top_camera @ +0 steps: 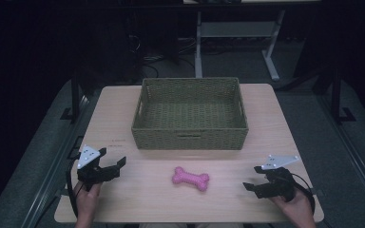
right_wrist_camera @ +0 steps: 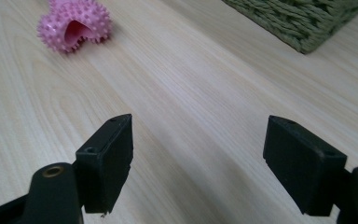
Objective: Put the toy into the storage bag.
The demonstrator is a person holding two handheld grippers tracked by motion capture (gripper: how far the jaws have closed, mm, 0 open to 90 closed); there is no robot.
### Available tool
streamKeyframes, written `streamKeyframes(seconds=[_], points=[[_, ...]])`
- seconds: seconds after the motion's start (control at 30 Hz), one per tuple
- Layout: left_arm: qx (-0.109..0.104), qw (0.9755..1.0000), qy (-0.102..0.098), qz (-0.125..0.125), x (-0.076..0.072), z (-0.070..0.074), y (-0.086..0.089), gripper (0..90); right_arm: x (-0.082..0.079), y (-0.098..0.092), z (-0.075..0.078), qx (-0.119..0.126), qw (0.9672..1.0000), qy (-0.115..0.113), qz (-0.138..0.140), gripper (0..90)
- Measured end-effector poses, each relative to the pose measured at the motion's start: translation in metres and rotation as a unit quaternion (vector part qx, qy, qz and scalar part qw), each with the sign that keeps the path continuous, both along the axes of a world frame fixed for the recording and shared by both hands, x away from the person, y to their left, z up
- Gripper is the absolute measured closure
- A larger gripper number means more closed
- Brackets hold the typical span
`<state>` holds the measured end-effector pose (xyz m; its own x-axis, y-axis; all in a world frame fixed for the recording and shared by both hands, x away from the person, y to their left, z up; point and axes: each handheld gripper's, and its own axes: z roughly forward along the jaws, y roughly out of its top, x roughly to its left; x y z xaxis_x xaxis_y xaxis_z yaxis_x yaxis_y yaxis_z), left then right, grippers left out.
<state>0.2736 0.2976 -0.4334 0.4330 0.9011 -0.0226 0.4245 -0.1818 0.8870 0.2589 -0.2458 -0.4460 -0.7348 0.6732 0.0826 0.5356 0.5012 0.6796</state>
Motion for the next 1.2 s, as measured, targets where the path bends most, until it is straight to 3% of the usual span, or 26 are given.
streamKeyframes(seconds=[0.13, 0.2, 0.57, 1.2], points=[[0.003, 1.0000, 0.002, 0.003, 0.001, -0.001, -0.002, 13.8, 0.003, 0.007, 0.001, 0.003, 0.9998, 0.008, 0.017, 22.7], [0.003, 1.0000, 0.003, -0.002, 0.001, -0.001, -0.003, 13.8, 0.006, 0.013, 0.002, 0.012, 0.9990, 0.019, 0.039, 22.3], [-0.005, 1.0000, 0.000, 0.001, 0.000, 0.000, 0.001, 13.9, 0.019, 0.035, 0.015, -0.005, 0.9961, 0.046, 0.075, 22.1], [-0.010, 0.9999, -0.004, 0.005, -0.001, 0.001, 0.004, 13.9, 0.036, 0.066, 0.034, -0.032, 0.9888, 0.067, 0.130, 22.3]])
